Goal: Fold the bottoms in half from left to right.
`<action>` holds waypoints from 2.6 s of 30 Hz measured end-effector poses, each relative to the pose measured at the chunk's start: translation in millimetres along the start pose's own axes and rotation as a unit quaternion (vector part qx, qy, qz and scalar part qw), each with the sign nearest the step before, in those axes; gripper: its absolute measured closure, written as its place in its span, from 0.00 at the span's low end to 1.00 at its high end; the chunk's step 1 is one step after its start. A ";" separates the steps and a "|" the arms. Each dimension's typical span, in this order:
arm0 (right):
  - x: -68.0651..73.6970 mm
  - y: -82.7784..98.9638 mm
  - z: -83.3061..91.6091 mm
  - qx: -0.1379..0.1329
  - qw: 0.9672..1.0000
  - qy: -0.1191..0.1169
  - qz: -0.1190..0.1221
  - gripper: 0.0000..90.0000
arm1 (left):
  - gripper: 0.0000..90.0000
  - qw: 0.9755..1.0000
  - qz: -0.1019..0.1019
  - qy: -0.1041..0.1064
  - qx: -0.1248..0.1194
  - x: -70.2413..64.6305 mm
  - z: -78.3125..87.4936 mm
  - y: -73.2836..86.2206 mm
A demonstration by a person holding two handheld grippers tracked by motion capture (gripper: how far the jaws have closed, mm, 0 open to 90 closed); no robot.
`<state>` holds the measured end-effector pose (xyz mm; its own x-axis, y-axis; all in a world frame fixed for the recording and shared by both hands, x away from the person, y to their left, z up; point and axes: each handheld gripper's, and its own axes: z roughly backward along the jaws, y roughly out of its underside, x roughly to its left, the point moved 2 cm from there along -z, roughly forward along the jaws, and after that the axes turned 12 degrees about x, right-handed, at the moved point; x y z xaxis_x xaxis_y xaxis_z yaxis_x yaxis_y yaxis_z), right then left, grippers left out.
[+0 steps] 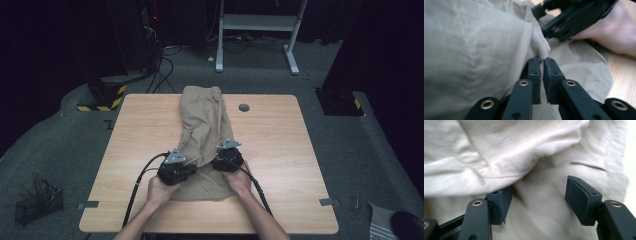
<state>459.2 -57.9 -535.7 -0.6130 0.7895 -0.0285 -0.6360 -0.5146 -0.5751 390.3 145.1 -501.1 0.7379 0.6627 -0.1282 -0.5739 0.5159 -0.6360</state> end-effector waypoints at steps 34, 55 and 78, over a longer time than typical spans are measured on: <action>-19.8 19.2 10.1 0.000 1.000 -0.003 -0.005 0.43 | 0.49 0.989 0.091 -0.066 -0.101 30.8 80.5 10.9; -2.9 33.5 20.7 -0.001 0.999 -0.026 0.029 0.43 | 0.82 0.995 0.091 -0.016 -0.048 44.0 27.7 7.8; -16.0 31.6 22.5 -0.007 1.000 -0.012 -0.002 0.44 | 0.57 1.000 -0.011 -0.010 -0.022 -22.1 33.8 -9.2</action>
<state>438.4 -94.2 -535.0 -0.6216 0.7833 -0.0070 -0.6316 -0.5065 -0.5871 367.3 144.0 -466.7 0.7424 0.6627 -0.0980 -0.5407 0.5063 -0.6718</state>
